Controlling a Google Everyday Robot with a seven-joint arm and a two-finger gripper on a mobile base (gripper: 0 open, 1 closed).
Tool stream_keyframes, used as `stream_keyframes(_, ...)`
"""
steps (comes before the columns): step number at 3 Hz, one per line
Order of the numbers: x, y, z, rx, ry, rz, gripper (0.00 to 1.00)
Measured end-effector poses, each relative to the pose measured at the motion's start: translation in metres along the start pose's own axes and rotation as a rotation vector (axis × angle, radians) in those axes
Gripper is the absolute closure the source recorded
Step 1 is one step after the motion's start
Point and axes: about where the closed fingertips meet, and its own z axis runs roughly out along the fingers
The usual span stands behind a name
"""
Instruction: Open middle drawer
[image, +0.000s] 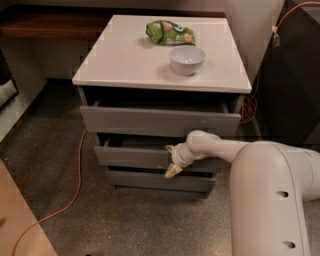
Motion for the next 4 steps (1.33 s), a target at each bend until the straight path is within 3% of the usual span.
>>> stream_keyframes(1,-0.001,0.013,-0.011,0.006,0.003,0.004,0.49)
stream_keyframes(2,0.001,0.034,-0.019,-0.013,0.009,0.009,0.79)
stream_keyframes(3,0.000,0.037,-0.021,-0.017,0.009,0.008,1.00)
stream_keyframes(4,-0.001,0.037,-0.022,-0.017,0.009,0.008,1.00)
